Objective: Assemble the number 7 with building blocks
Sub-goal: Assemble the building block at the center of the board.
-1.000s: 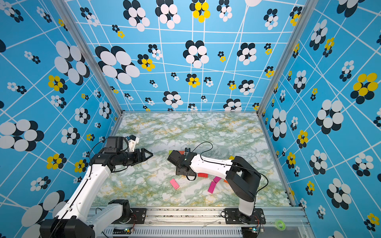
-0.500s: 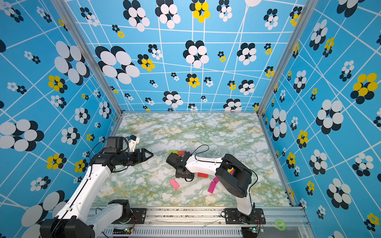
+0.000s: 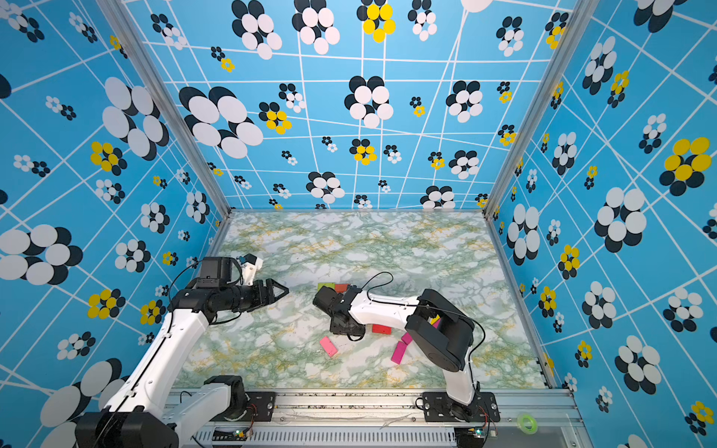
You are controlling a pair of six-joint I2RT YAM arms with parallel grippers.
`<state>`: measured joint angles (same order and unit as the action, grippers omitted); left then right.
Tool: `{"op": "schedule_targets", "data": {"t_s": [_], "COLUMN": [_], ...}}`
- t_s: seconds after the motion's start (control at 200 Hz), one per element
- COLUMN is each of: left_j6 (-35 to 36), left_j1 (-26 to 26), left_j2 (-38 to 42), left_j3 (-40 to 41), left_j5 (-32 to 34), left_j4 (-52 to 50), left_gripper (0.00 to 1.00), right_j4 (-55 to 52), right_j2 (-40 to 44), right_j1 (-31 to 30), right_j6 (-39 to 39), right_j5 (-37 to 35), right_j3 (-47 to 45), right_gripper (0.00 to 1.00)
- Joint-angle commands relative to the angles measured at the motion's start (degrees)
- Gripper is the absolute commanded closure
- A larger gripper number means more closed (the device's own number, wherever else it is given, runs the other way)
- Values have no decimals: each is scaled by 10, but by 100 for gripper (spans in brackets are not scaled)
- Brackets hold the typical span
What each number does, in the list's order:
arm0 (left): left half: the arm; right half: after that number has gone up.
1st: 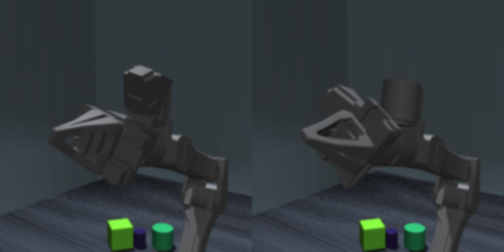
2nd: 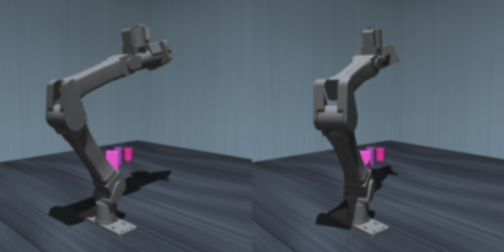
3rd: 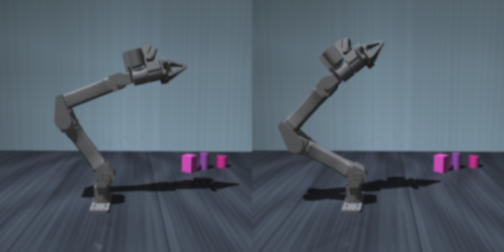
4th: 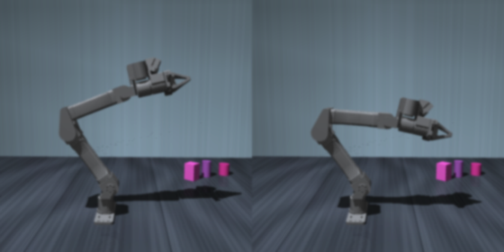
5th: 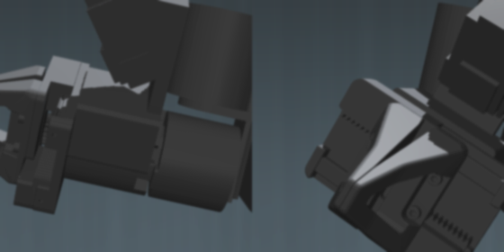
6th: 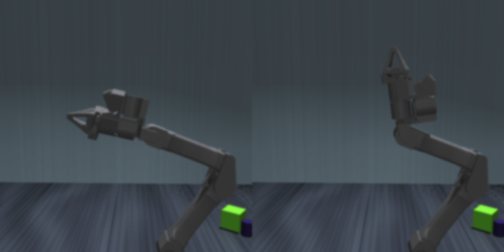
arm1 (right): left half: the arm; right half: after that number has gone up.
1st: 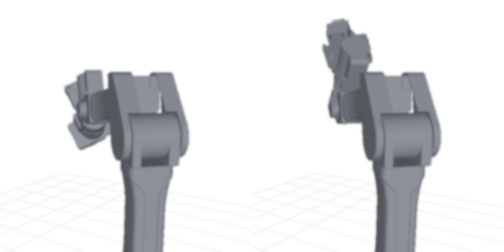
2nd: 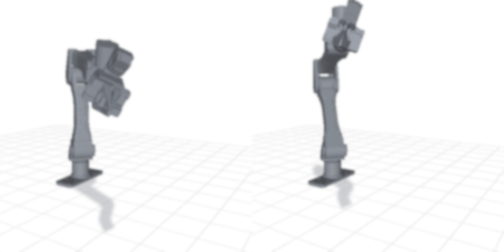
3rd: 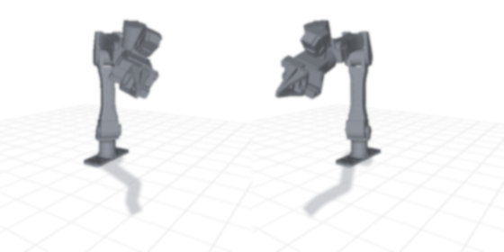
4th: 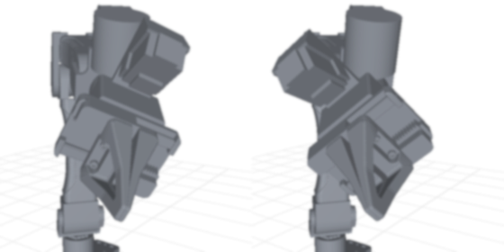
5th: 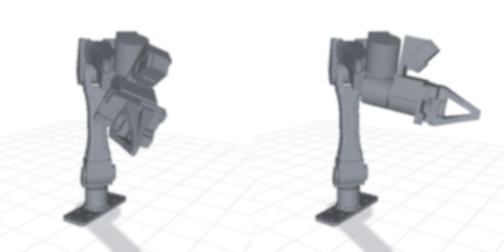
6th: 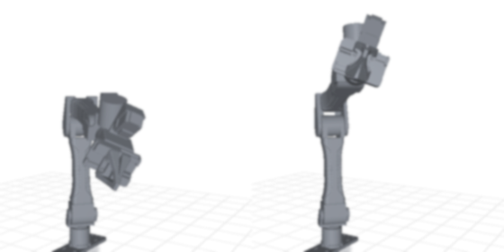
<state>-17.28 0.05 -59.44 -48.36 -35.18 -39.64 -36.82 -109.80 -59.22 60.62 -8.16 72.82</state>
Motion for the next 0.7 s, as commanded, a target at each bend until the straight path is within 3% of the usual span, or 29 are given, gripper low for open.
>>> {"op": "schedule_targets", "data": {"t_s": [0.0,0.25,0.7], "left_j6": [10,10,10], "left_j1": [2,2,1], "left_j2": [0,0,-3], "left_j3": [9,9,10], "left_j5": [-7,-5,-5], "left_j4": [4,3,3], "left_gripper": [22,22,22], "right_j4": [-5,0,-8], "right_j2": [-11,-5,-21], "right_j1": [4,3,3], "right_j6": [-4,-8,-24], "right_j5": [6,12,18], "right_j3": [11,5,26], "right_gripper": [61,70,71]}}
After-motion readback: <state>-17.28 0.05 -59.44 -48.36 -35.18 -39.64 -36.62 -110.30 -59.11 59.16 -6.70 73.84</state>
